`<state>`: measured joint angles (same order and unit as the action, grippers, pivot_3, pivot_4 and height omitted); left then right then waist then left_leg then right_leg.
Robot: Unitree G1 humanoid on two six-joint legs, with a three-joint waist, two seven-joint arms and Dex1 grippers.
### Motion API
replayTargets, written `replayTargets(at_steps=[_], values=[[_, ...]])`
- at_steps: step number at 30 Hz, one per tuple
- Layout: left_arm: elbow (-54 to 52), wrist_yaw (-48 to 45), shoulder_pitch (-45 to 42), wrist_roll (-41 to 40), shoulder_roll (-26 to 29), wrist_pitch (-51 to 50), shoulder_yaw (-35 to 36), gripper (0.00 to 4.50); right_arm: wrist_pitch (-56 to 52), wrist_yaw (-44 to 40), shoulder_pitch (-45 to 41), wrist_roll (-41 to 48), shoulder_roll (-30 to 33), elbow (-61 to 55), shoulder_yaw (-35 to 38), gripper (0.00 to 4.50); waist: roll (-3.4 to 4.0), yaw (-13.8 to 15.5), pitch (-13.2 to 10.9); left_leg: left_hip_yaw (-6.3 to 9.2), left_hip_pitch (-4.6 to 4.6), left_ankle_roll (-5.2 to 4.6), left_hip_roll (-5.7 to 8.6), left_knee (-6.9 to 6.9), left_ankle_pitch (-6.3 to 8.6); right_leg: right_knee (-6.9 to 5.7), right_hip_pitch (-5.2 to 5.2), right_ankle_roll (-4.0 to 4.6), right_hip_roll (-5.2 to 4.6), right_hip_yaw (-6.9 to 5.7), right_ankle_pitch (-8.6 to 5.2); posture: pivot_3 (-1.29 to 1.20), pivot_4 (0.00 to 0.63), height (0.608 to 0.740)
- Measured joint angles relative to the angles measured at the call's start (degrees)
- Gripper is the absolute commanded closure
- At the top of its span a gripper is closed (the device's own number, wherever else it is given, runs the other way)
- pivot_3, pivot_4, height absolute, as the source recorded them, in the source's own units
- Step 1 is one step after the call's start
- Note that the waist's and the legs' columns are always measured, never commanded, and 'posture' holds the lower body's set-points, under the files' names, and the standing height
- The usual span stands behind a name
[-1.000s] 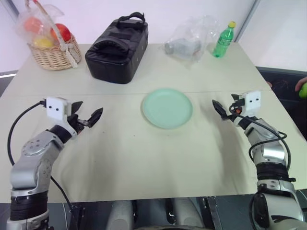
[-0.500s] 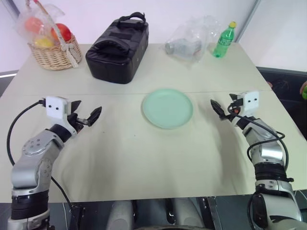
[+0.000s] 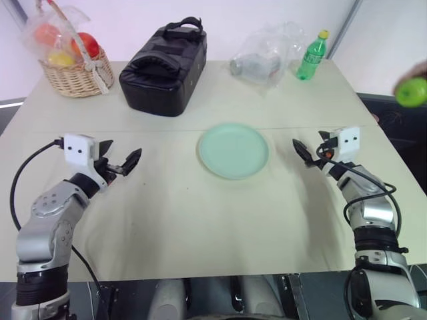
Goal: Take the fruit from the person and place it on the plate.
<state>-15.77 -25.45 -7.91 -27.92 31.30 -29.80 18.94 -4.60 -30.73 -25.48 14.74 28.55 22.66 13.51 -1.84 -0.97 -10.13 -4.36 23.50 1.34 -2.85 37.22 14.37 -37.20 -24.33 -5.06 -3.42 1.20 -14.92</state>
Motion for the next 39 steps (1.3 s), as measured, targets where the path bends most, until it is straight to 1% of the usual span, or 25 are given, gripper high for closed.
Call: replayTargets(at_steps=[9,16,18,22,24,25,27,28,30,31,33,35,37,39], values=[[0.00,0.04,-0.07,0.01,0.01,-0.02,0.00,0.00,-0.01,0.03,0.00,0.00,-0.06,0.00,-0.03,0.06,0.00,0.01,0.00,0.00,0.00,0.00,0.00,0.00,0.00,0.00,0.00,0.00,0.00,0.00,0.00,0.00,0.150,0.740],[0.00,-0.15,-1.85,-0.05,0.67,-0.23,0.01,0.00,-0.22,0.05,0.16,0.02,-0.19,-0.35,-0.09,0.06,0.00,0.01,0.00,0.00,0.00,0.00,0.00,0.00,0.00,0.00,0.00,0.00,0.00,0.00,0.00,0.00,0.150,0.740],[0.01,-0.33,-1.87,-0.05,0.69,-0.30,0.00,0.00,-1.08,-0.16,0.74,0.29,-0.18,-1.77,-0.06,0.06,0.00,0.01,0.00,0.00,0.00,0.00,0.00,0.00,0.00,0.00,0.00,0.00,0.00,0.00,0.00,0.00,0.150,0.740],[0.44,-1.41,-2.34,-0.17,1.70,-1.09,-0.12,0.00,-5.91,-1.97,2.60,3.64,0.74,-8.41,0.36,0.06,0.00,0.04,0.00,0.00,0.00,0.00,0.00,0.00,0.00,-0.01,0.00,0.00,0.00,0.00,0.00,0.00,0.150,0.740],[0.23,-4.32,-3.84,-1.95,4.33,-3.09,-0.25,0.00,-6.87,-1.81,2.64,3.97,1.67,-9.82,0.91,0.06,-0.02,0.17,-0.01,0.02,0.01,0.00,0.00,0.01,0.00,-0.01,0.00,0.00,0.00,-0.03,0.00,0.00,0.150,0.740],[-0.12,-6.52,-5.50,-3.88,7.04,-5.10,-0.25,0.00,-7.13,-1.65,2.73,4.03,1.85,-10.35,1.13,0.06,-0.06,0.22,-0.03,0.05,0.02,0.00,0.00,0.02,0.00,-0.01,0.00,0.00,0.02,-0.06,0.00,0.00,0.150,0.740],[-1.83,-11.46,-11.83,-9.55,13.56,-9.58,0.57,0.00,-7.61,-1.47,3.40,4.03,1.81,-11.16,1.10,0.06,-0.09,0.29,-0.02,0.04,0.03,0.00,0.01,0.02,0.00,0.00,0.01,0.00,0.01,-0.05,0.00,0.00,0.150,0.740],[-2.35,-13.02,-13.70,-11.61,15.27,-10.98,1.12,0.00,-7.68,-1.44,3.65,4.03,1.78,-11.30,0.97,0.06,-0.08,0.20,-0.02,0.01,0.02,0.00,0.01,0.02,0.00,0.02,0.01,0.00,0.01,-0.02,0.00,0.00,0.150,0.740],[-3.14,-18.30,-17.18,-17.83,21.00,-15.24,2.73,0.00,-7.99,-1.20,4.44,4.02,1.75,-11.47,0.88,0.06,-0.06,-0.07,-0.02,0.00,0.02,0.00,0.01,0.00,0.00,0.03,0.00,-0.01,0.00,-0.01,-0.01,0.00,0.150,0.740],[-3.25,-20.21,-18.13,-20.00,22.86,-16.85,3.30,0.00,-8.13,-1.06,4.76,4.02,1.76,-11.47,0.89,0.06,0.02,-0.25,0.01,-0.02,-0.02,0.00,0.01,-0.03,0.00,0.04,0.01,-0.01,0.00,0.01,-0.01,0.00,0.150,0.740],[-3.02,-22.60,-19.18,-22.36,24.13,-18.82,3.20,0.00,-8.95,-0.57,5.00,4.07,1.76,-11.80,0.96,0.06,0.15,-0.34,-0.02,-0.01,-0.05,0.00,0.00,-0.06,0.00,0.00,0.00,-0.01,0.04,0.02,-0.02,0.00,0.150,0.740],[-1.66,-23.46,-20.13,-23.18,24.29,-19.86,2.54,0.00,-10.79,0.15,5.27,4.86,1.76,-13.61,1.51,0.06,0.15,-0.21,-0.03,0.03,-0.05,0.00,-0.05,-0.05,0.00,-0.03,-0.01,-0.01,0.14,0.01,-0.02,0.00,0.150,0.740],[-0.27,-24.02,-21.27,-23.43,24.31,-20.05,2.29,0.00,-14.23,1.09,5.27,7.63,1.75,-16.74,3.18,0.06,0.15,-0.12,-0.03,0.04,-0.04,0.00,-0.06,-0.04,0.00,-0.03,-0.01,0.00,0.14,0.01,-0.02,0.00,0.150,0.740],[0.39,-24.22,-22.02,-23.33,24.33,-20.00,2.13,0.00,-19.87,2.66,4.61,12.80,1.75,-21.46,6.03,0.06,0.15,-0.03,-0.03,0.02,-0.04,0.00,-0.05,-0.03,0.00,-0.02,0.00,-0.01,0.13,0.02,-0.02,0.00,0.150,0.740]])
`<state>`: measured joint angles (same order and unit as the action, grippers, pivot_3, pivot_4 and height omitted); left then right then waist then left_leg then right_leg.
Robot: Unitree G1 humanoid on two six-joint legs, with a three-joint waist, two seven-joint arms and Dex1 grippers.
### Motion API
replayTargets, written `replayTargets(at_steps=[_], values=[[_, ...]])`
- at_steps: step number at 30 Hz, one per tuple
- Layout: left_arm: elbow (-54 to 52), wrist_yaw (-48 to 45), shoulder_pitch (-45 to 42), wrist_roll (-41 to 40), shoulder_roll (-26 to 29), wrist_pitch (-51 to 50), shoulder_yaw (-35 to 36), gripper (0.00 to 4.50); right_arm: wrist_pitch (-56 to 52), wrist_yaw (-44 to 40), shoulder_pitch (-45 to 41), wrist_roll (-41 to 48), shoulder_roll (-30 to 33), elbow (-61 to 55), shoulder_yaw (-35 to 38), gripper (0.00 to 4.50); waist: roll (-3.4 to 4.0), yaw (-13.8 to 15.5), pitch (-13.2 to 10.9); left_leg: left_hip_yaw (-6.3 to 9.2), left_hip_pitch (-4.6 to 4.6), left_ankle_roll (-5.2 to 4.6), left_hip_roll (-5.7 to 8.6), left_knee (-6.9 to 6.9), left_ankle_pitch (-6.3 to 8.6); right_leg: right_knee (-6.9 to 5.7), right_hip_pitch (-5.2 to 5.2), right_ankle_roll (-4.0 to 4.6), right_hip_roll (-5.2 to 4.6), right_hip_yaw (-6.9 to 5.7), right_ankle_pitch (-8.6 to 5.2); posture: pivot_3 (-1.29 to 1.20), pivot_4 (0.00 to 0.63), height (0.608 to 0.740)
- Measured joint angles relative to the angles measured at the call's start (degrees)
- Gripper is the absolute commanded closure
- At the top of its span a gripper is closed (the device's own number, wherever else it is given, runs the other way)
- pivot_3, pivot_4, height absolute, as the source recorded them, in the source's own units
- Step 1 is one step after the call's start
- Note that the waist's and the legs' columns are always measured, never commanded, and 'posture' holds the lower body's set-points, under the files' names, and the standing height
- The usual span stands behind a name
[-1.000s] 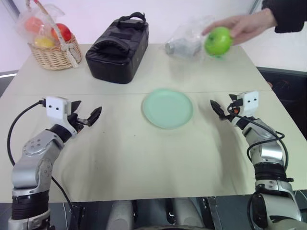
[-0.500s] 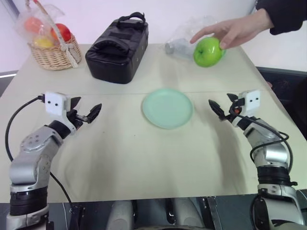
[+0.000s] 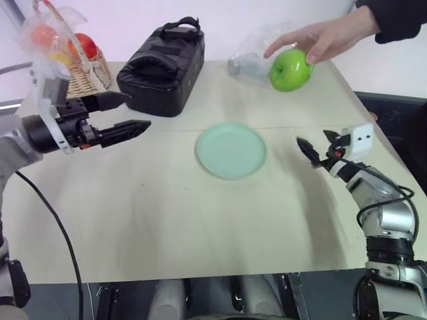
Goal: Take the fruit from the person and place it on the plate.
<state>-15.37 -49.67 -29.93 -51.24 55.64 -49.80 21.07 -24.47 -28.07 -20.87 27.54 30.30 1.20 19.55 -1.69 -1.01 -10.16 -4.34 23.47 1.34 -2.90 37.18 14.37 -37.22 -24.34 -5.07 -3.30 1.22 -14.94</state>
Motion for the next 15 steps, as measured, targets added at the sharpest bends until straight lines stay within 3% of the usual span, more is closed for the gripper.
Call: replayTargets(at_steps=[6,15], values=[[0.75,0.05,0.03,1.35,-1.17,0.24,-2.46,0.00,-13.91,6.18,-7.47,14.74,-1.14,-10.99,4.09,0.06,-0.02,-0.05,0.00,0.01,0.00,0.00,-0.02,-0.01,0.00,0.01,0.00,0.01,0.01,0.00,0.00,0.00,0.150,0.740],[-0.38,2.15,2.22,2.05,-2.76,0.33,-2.56,0.00,-18.04,10.38,-14.47,20.27,-4.69,-9.28,3.77,0.06,-0.03,0.07,0.00,-0.01,0.04,-0.01,0.01,0.00,0.00,0.02,-0.01,0.01,-0.03,0.00,0.00,0.00,0.150,0.740]])
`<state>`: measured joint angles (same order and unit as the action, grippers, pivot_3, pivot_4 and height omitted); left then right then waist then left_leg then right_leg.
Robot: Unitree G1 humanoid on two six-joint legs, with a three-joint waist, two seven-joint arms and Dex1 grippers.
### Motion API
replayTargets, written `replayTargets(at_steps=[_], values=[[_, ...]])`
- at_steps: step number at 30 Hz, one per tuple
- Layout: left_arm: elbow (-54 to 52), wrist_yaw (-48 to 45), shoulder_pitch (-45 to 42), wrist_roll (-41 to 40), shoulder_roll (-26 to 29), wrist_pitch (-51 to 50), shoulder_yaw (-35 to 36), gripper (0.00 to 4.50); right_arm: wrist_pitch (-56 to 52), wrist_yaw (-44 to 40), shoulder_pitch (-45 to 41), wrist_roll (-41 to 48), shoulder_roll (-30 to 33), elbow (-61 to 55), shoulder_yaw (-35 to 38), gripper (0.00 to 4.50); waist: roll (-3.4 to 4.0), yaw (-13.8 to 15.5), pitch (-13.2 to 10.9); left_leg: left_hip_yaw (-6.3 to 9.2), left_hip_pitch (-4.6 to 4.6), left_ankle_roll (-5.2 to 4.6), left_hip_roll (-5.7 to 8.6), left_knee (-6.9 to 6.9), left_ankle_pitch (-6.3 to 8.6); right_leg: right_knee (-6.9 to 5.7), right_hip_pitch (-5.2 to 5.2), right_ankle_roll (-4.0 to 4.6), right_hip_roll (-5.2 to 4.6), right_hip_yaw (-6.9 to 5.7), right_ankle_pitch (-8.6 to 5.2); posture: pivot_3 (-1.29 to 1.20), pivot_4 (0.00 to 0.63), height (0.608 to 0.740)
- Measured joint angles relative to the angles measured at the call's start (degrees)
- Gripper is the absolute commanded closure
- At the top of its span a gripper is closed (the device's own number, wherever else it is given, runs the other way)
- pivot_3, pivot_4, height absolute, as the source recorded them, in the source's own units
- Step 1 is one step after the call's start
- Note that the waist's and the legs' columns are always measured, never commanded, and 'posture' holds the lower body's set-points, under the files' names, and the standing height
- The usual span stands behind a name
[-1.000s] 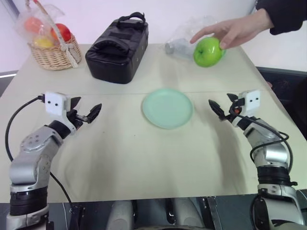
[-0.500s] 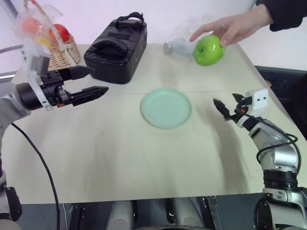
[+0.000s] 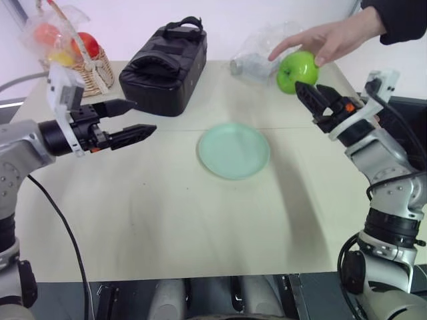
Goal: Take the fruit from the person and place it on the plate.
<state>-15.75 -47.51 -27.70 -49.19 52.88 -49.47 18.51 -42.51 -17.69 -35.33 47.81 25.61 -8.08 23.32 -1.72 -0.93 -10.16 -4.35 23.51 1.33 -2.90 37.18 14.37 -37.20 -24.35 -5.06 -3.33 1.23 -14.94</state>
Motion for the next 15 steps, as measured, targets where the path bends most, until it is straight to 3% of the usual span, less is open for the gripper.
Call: replayTargets(at_steps=[8,13,15], values=[[-2.58,2.42,2.49,-0.31,-0.74,-0.08,0.95,0.00,2.08,-0.89,-4.58,-1.98,-1.81,7.46,-2.77,0.06,0.00,-0.14,0.00,0.00,0.01,0.00,0.00,-0.02,0.00,0.00,-0.03,0.00,0.01,0.00,0.00,0.00,0.150,0.740],[-3.53,3.59,3.70,-1.12,-0.72,-0.24,2.95,0.00,3.71,-1.93,-5.72,-2.99,-2.01,9.61,-3.55,1.53,0.01,-0.09,0.00,0.00,0.03,0.00,0.00,-0.02,0.00,0.00,-0.05,0.00,-0.01,0.00,0.00,0.00,0.150,0.740],[-3.73,3.96,4.12,-1.45,-0.71,-0.25,3.27,0.00,4.04,-2.19,-5.95,-3.21,-2.00,9.66,-3.57,1.55,0.01,-0.04,0.00,0.00,0.03,0.00,0.00,-0.01,0.00,0.00,-0.04,0.00,-0.01,0.00,0.00,0.00,0.150,0.740]])
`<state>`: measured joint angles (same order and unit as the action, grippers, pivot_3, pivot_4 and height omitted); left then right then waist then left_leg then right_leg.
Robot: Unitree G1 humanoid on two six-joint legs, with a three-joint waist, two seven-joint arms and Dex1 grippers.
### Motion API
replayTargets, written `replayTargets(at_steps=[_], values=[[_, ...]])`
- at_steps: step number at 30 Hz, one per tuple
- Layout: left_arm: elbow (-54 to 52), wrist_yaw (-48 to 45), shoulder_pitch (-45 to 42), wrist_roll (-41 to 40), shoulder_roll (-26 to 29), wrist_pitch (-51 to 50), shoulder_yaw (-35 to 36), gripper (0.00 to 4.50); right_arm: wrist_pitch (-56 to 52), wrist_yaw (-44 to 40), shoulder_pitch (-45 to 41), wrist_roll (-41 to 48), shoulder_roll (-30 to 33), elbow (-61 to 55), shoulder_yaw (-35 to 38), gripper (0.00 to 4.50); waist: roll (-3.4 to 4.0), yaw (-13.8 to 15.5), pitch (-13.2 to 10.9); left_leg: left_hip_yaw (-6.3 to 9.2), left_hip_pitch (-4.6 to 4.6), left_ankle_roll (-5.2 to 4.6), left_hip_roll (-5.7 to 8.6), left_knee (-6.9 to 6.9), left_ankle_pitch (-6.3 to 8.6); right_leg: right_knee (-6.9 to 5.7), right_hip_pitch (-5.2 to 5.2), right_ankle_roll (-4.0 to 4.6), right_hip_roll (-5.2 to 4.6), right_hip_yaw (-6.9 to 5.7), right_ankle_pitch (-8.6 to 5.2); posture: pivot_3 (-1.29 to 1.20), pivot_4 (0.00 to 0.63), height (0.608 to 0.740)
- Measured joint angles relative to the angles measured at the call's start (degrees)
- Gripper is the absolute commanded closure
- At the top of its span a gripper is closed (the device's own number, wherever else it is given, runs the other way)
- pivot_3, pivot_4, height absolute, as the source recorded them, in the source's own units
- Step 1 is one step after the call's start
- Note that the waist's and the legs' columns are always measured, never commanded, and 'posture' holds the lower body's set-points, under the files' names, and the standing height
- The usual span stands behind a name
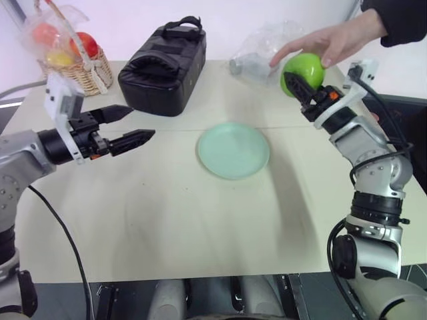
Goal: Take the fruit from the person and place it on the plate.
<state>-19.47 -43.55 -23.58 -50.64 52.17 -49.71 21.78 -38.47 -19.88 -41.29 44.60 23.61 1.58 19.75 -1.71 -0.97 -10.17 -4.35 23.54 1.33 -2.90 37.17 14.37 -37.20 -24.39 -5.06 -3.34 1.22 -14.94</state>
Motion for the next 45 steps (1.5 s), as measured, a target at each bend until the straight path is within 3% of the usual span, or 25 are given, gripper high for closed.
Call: replayTargets(at_steps=[6,13,19,20,23,34,42,45], values=[[-0.59,0.32,1.05,0.02,0.19,0.04,0.03,0.00,-0.01,-1.28,-0.16,-1.66,0.07,-0.01,-2.36,1.55,0.00,-0.10,0.00,0.00,0.00,0.00,0.00,-0.01,0.00,0.00,-0.01,0.00,0.00,0.00,0.00,0.00,0.150,0.740],[-0.96,-0.34,8.98,5.73,1.24,2.50,-0.83,0.00,1.64,-6.91,5.56,-13.29,-0.49,0.43,-18.97,1.55,0.00,-0.35,0.00,-0.02,0.06,0.00,-0.02,-0.04,0.00,-0.01,-0.11,0.02,0.02,0.01,-0.01,0.00,0.150,0.740],[-2.63,0.02,12.74,6.65,0.92,2.83,-0.75,0.00,5.41,-9.17,7.83,-19.67,-2.64,4.47,-23.95,1.55,-0.01,0.19,0.00,-0.02,0.07,0.00,0.02,0.00,0.00,0.00,-0.10,0.02,-0.07,0.00,0.00,0.00,0.150,0.740],[-3.11,0.22,12.85,6.50,0.59,2.80,-0.70,0.00,5.88,-9.52,7.89,-20.23,-2.70,5.46,-23.96,1.55,-0.01,0.21,-0.01,-0.03,0.07,0.00,0.04,0.01,0.00,0.00,-0.09,0.02,-0.10,0.00,0.00,0.00,0.150,0.740],[-4.33,0.73,13.19,6.11,0.00,2.75,-0.57,0.00,6.57,-10.36,7.90,-21.31,-2.86,6.02,-23.84,0.09,-0.01,0.01,0.00,-0.02,0.07,0.00,0.04,0.00,0.00,-0.01,-0.09,0.02,-0.08,0.00,0.00,0.00,0.150,0.740],[-5.33,2.57,13.58,5.04,-1.37,2.53,-0.55,0.00,6.78,-11.02,7.89,-22.03,-3.21,5.33,-21.63,0.04,0.00,-0.09,-0.01,-0.02,0.07,0.00,0.02,0.00,0.00,0.00,-0.09,0.01,-0.05,0.00,0.00,0.00,0.150,0.740],[-4.71,4.14,13.46,3.76,-4.02,2.69,0.76,0.00,3.47,-9.70,1.98,-13.45,1.56,1.13,-6.85,0.04,-0.05,0.29,0.02,0.01,0.07,0.00,0.03,0.00,0.00,0.02,-0.06,0.01,-0.07,-0.05,0.00,0.00,0.150,0.740],[-4.70,5.42,13.37,3.88,-5.52,3.11,1.19,0.00,4.77,-10.28,4.66,-14.78,4.49,1.37,-5.92,0.04,-0.09,0.15,0.05,-0.01,0.06,-0.01,0.04,-0.02,0.00,0.05,-0.05,0.01,-0.07,-0.04,0.00,0.00,0.150,0.740]])
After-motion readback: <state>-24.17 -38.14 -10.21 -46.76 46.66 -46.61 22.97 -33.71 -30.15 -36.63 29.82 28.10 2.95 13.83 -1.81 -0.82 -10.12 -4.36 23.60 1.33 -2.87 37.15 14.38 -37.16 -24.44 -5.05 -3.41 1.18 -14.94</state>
